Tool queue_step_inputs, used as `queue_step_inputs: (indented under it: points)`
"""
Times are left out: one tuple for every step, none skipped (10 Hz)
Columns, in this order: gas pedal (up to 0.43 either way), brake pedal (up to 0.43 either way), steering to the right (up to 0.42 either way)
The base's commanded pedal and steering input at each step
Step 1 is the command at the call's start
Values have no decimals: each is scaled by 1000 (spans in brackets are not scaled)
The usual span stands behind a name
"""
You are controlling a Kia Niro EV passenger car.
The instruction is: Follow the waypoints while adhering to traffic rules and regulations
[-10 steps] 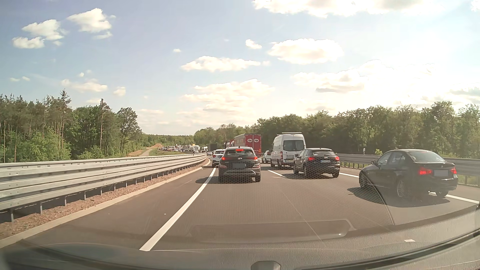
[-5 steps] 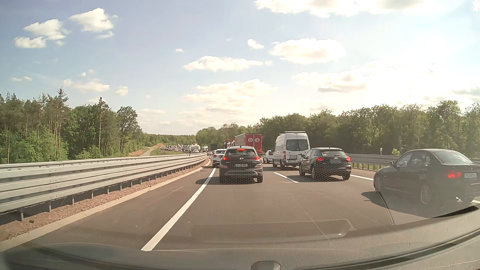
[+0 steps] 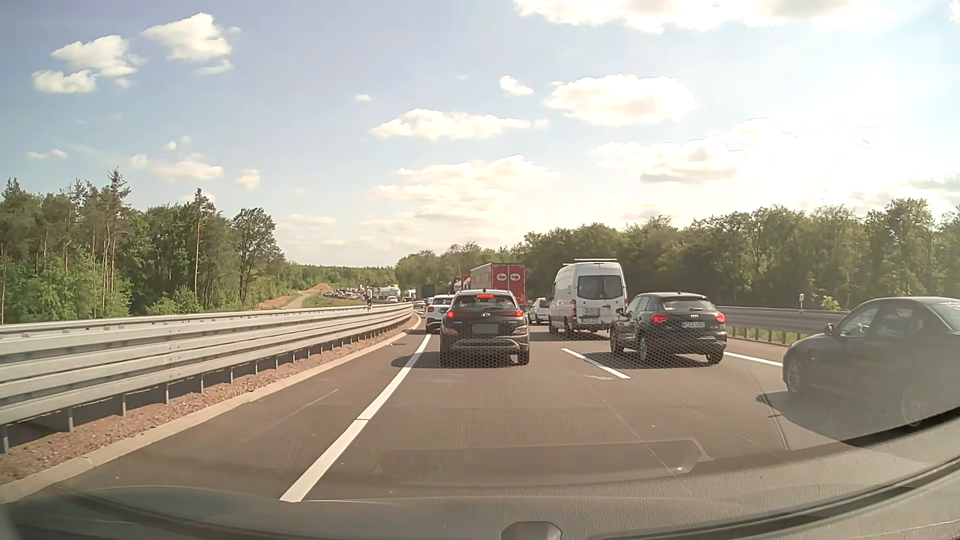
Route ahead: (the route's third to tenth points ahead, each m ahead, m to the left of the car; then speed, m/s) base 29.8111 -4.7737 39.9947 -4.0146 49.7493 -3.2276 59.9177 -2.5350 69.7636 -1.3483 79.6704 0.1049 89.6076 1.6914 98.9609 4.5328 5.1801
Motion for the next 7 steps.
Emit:
queue_step_inputs:
  points:
    - [0,171,-8]
    - [0,165,-8]
    - [0,152,-8]
    - [0,140,-8]
    - [0,116,-8]
    - [0,67,-8]
    - [0,43,-8]
